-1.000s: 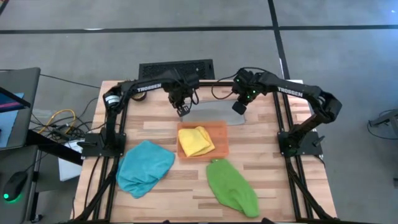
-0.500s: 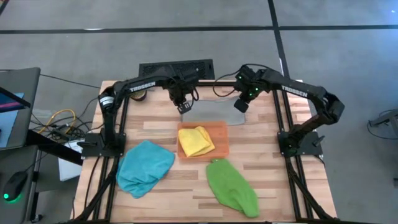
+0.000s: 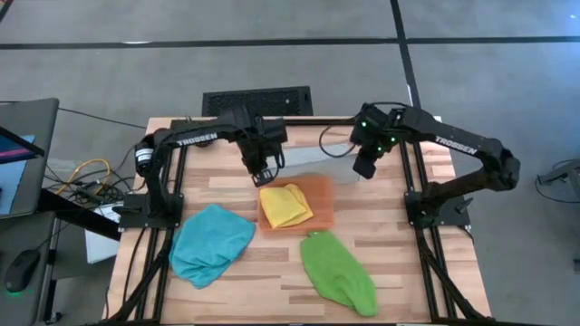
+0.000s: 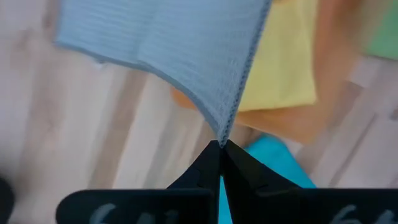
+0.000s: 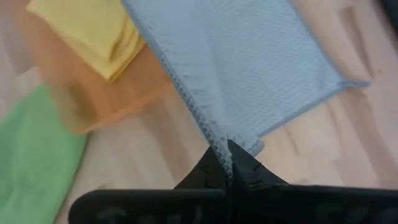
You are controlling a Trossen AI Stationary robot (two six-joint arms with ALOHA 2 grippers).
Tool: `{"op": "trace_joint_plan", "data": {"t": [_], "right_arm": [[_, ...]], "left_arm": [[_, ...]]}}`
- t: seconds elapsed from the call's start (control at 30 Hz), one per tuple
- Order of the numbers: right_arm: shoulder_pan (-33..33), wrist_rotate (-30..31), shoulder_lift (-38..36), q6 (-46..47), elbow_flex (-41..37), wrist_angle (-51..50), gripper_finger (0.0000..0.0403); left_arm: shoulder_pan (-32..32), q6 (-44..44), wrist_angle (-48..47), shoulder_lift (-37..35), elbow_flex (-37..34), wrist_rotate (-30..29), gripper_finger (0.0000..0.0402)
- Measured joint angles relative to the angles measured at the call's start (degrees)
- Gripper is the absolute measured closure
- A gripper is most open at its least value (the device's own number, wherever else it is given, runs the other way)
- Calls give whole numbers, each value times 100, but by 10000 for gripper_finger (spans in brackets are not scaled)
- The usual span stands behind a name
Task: Sort microfiber towel by color & place in baskets
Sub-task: Fold the gray towel
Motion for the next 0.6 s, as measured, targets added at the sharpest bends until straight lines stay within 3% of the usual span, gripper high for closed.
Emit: {"op": "trace_joint_plan", "data": {"t": [0.27,0.6], "right_arm": [[345,1,24,72,-2,5,395],[16,404,28,68,-480,533,395]], "left_arm": [[-170,-106,-13,0,0,39,401],[111,-382,213,44,-152,-445,401]]}}
